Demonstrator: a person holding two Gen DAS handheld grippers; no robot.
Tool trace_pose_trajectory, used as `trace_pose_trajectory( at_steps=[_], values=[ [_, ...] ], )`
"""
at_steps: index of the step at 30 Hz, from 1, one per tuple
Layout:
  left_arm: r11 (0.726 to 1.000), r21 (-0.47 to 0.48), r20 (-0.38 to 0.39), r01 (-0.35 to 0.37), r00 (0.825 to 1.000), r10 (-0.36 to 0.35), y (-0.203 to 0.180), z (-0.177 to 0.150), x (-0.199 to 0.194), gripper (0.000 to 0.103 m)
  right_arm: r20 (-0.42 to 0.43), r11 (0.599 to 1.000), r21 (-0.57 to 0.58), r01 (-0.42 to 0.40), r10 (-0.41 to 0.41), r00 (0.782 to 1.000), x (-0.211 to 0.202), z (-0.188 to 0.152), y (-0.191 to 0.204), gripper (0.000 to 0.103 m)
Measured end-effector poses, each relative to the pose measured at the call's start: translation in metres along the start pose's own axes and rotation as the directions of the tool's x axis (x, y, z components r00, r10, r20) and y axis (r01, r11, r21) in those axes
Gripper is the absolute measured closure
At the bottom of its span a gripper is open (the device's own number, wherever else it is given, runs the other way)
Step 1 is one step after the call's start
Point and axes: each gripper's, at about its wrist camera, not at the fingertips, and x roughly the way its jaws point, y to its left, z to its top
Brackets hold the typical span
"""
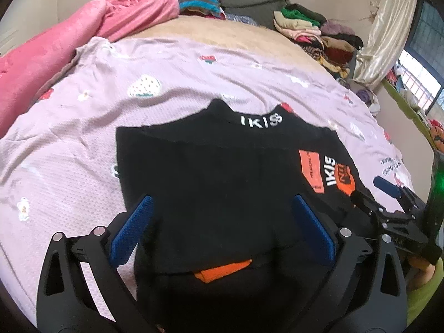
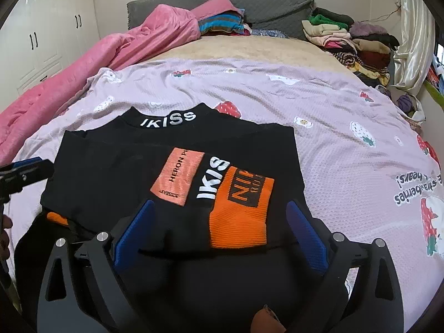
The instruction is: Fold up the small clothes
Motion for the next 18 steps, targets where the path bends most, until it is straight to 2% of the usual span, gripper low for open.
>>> trace_pose_trajectory(
  at_steps=[18],
  values=[
    [0.999,0.031,0.066,-0.030,0.997,0.028,-0.014,0.003,-0.033,0.009,0.091,0.999,0.037,-0.035,0.031,0.995,-0.040,0.006,0.002,0.006]
  ],
)
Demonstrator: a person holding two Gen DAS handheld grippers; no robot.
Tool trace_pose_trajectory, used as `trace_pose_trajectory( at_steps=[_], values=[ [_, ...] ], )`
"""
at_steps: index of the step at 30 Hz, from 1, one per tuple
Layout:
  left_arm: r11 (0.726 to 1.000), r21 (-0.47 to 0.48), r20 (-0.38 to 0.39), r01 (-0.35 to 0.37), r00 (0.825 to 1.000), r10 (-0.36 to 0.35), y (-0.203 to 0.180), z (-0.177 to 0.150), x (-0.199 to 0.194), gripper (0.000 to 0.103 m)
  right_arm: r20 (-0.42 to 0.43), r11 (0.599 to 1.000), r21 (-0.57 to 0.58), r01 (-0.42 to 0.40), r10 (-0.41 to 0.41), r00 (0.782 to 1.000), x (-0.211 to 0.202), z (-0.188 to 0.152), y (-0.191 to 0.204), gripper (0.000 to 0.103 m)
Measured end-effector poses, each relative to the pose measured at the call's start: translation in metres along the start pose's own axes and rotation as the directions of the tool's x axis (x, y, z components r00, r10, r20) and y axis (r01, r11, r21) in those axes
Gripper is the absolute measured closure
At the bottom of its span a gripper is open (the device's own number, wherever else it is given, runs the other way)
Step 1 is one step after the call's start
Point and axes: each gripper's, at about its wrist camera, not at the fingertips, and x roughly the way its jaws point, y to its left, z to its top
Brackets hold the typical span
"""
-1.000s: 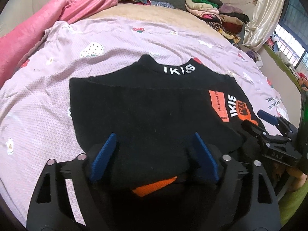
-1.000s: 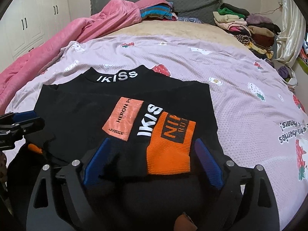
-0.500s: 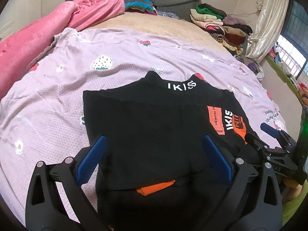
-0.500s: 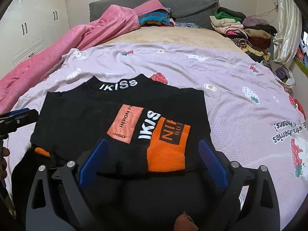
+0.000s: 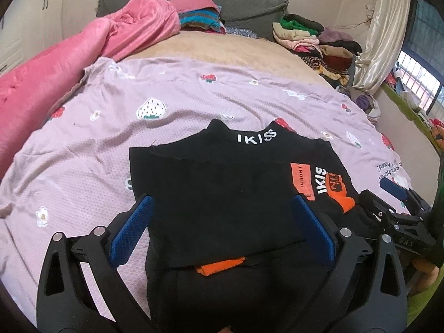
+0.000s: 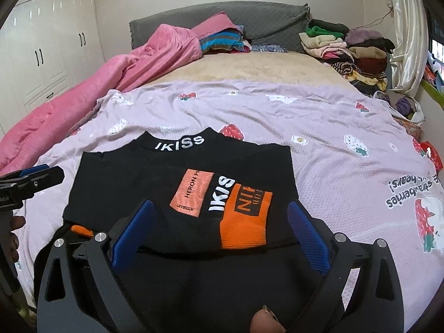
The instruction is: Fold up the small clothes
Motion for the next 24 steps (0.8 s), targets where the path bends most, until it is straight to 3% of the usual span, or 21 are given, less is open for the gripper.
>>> trace_pose_trajectory(
  at_steps=[24],
  values=[
    [0.999,0.042,0.049,-0.008,0.999,0.006,-0.020,-0.011,-0.038,0.009,0.043,1.000,0.012,-0.008,0.007,0.999,-0.044,-0.005,-0.010,0.005]
  ],
)
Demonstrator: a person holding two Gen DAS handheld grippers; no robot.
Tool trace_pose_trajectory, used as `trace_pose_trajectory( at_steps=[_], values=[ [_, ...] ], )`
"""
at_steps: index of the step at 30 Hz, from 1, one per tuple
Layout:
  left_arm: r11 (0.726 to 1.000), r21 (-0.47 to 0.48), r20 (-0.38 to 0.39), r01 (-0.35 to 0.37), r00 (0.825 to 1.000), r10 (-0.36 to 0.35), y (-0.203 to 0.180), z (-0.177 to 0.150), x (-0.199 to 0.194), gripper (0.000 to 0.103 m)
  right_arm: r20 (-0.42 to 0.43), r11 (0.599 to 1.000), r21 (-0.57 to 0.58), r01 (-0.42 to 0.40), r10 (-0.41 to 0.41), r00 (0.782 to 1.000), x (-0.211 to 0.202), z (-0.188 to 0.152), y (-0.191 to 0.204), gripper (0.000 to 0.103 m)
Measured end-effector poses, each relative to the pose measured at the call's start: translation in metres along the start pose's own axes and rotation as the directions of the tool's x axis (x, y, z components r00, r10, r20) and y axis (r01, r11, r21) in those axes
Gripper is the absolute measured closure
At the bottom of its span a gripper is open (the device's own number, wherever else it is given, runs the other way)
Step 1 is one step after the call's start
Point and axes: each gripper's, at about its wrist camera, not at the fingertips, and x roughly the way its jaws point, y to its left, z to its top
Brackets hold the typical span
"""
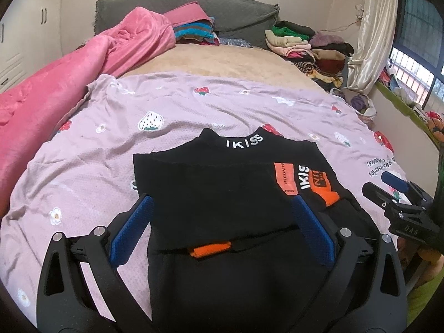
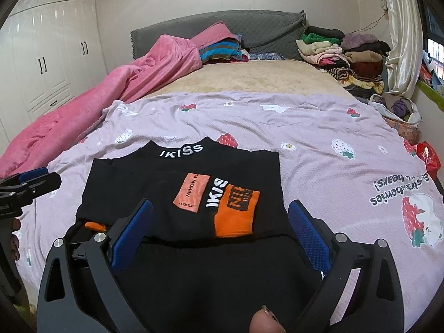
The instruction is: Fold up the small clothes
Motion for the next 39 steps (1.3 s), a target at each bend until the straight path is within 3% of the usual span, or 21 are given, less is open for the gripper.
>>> trace_pose_trajectory(
  at_steps=[24,39],
  values=[
    [1.000,-0.018,-0.044,-0.020,0.999,0.019,-0.009,-0.045,-0.023,0.009,0.004,1.000,-0.004,-0.019,0.019,1.000,-0.029,-0.015,-0.008,0.005],
    [0.998,-0.025,-0.067,-0.052,0.996,0.050,-0.009,-0.065,-0.038,0.009,-0.035,0.999,-0.040,-0.021,0.019,0.999,-0.042,-0.032,-0.015,0.005]
  ],
)
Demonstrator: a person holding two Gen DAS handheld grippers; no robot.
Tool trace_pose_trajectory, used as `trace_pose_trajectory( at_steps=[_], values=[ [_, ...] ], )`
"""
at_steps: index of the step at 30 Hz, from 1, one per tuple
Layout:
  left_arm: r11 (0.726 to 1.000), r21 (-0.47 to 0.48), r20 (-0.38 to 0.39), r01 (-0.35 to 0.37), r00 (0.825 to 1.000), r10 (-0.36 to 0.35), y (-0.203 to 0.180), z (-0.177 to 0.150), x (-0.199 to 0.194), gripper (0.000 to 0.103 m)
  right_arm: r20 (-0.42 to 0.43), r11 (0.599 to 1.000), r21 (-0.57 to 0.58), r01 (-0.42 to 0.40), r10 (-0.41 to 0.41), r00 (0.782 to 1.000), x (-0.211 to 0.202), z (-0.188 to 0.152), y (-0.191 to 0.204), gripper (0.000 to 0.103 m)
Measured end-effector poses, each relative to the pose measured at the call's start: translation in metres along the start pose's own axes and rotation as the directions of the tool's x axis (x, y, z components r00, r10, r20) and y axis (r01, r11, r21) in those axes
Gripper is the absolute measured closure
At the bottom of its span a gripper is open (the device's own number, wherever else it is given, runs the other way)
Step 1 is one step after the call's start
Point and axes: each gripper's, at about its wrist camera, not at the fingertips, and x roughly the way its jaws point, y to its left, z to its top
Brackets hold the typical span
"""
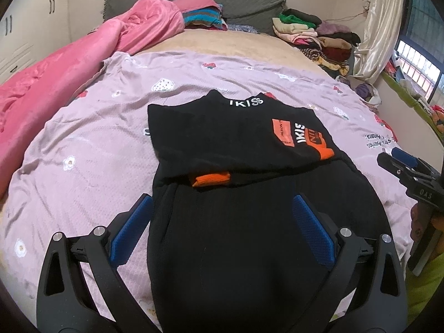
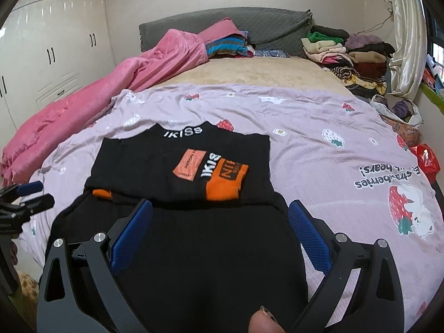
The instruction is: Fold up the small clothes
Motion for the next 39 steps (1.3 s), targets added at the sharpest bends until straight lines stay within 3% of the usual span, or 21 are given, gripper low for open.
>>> trace_pose_trajectory(
  at_steps=[39],
  values=[
    [0.994,-0.031,-0.125,-0.108,0.987,0.104,0.023,-0.067,-0.009,0.009,-0.085,1.000,-0.012,0.006,-0.007,0.996,-0.025,-0.062,-0.029,0.005]
  ],
)
